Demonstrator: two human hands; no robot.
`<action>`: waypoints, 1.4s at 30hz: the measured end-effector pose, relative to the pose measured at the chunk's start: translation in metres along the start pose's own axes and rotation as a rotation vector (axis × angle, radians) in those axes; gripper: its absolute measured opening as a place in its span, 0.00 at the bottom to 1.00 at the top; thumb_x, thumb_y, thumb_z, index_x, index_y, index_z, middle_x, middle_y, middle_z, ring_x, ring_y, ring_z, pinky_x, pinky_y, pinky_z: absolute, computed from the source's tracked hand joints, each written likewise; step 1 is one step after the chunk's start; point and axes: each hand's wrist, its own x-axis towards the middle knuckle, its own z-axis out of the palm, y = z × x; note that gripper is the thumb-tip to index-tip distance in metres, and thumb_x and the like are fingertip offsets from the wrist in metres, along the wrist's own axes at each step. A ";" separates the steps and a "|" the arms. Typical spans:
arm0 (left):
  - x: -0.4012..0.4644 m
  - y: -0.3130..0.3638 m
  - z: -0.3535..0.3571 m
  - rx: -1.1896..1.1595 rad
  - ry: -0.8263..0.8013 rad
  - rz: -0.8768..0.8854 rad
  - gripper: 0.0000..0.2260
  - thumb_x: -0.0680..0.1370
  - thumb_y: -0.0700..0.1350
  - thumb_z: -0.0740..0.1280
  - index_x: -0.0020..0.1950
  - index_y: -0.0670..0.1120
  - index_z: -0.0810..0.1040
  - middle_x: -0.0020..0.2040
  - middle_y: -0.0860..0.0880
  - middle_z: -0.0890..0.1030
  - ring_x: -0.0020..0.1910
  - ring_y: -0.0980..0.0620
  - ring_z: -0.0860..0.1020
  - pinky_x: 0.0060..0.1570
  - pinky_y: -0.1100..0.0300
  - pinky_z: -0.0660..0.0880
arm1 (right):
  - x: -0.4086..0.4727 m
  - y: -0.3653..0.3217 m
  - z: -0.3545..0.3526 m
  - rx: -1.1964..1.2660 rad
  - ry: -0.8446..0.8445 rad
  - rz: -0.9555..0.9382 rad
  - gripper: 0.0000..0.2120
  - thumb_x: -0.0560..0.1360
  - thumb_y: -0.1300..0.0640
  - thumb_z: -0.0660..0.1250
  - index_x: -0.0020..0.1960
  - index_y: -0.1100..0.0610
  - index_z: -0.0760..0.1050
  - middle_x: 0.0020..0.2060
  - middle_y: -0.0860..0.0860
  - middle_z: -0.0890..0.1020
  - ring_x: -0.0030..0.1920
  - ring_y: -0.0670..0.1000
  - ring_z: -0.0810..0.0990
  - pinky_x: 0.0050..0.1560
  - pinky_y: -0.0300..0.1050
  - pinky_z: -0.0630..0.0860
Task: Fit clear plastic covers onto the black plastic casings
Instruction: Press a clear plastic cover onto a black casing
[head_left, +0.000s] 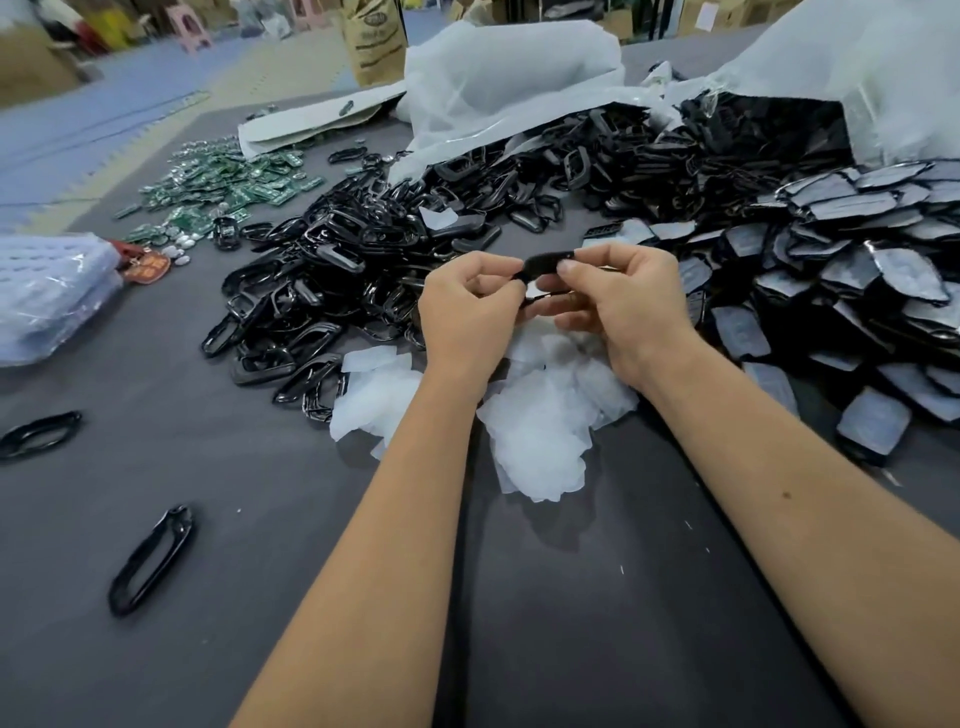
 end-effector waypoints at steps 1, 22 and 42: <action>0.000 0.000 0.000 -0.020 0.002 0.000 0.10 0.73 0.32 0.69 0.45 0.46 0.86 0.40 0.35 0.84 0.42 0.39 0.86 0.47 0.50 0.85 | 0.000 0.000 0.000 0.010 0.003 0.007 0.05 0.80 0.69 0.67 0.46 0.63 0.78 0.36 0.58 0.87 0.32 0.56 0.87 0.26 0.39 0.77; 0.002 -0.005 0.002 -0.019 0.072 -0.032 0.12 0.75 0.33 0.68 0.45 0.49 0.86 0.40 0.47 0.87 0.46 0.44 0.86 0.54 0.42 0.83 | 0.009 0.006 0.004 -0.316 0.102 0.042 0.08 0.77 0.66 0.70 0.39 0.61 0.78 0.25 0.51 0.80 0.20 0.47 0.73 0.21 0.38 0.66; 0.002 -0.005 0.000 -0.113 0.050 -0.037 0.07 0.72 0.34 0.78 0.46 0.44 0.85 0.35 0.48 0.85 0.38 0.50 0.85 0.44 0.52 0.84 | 0.010 0.013 0.001 -0.363 0.137 -0.080 0.06 0.76 0.62 0.75 0.43 0.60 0.79 0.31 0.54 0.83 0.24 0.50 0.77 0.23 0.41 0.69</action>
